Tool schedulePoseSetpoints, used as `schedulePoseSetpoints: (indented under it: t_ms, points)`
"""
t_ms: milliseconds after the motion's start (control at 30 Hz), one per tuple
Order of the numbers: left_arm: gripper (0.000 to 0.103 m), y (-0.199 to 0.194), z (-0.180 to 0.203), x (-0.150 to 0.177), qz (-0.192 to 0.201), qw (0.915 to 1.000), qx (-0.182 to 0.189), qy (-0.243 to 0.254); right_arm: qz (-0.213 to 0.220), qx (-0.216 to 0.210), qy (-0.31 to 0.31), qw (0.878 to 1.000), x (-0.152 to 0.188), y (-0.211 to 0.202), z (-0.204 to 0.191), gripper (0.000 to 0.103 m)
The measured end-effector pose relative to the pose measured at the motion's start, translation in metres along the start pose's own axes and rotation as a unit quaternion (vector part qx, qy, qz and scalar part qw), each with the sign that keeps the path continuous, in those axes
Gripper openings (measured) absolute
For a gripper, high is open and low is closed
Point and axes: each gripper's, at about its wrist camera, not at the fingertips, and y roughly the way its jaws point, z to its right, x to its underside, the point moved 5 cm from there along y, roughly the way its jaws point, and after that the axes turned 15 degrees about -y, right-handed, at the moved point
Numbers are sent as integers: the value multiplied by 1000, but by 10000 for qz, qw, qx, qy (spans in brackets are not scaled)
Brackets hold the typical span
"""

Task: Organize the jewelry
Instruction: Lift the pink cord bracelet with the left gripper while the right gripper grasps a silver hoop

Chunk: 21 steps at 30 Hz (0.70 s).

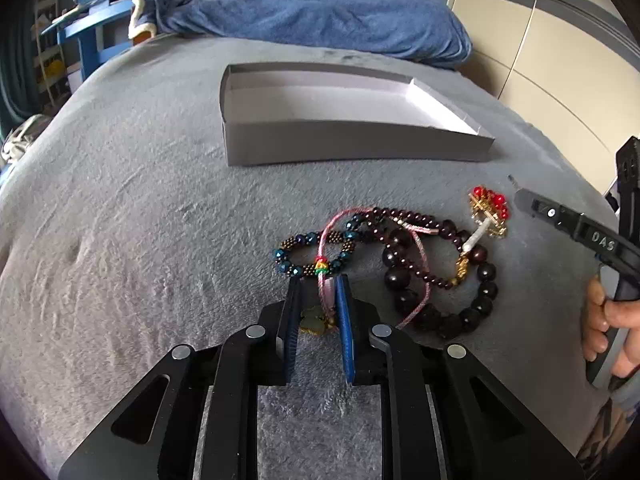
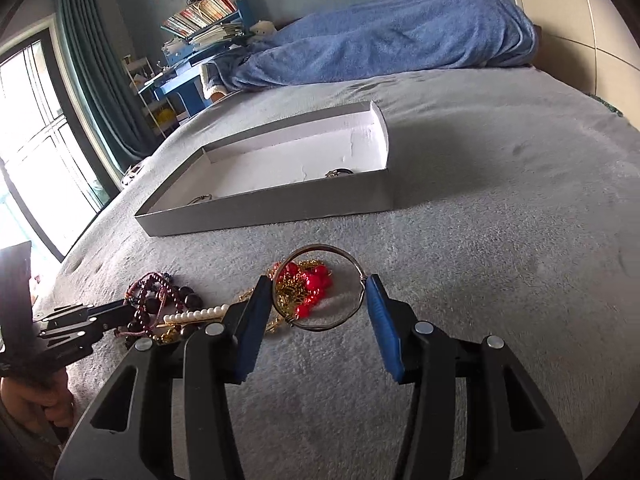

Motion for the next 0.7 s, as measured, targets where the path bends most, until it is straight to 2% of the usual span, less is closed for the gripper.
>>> schedulePoseSetpoints:
  t_ms: [233,533,700]
  points:
    - [5,-24,7,0,282,9994,195,95,1,0,16,10000,1,0,1,48]
    - [5,-76,20,-31,828,9954,488,56,9,4,5,10000,1,-1,1,48]
    - [5,-93,28,-49,1059,9930,507,122,54,14,-3,10000,-1,-2,0,48]
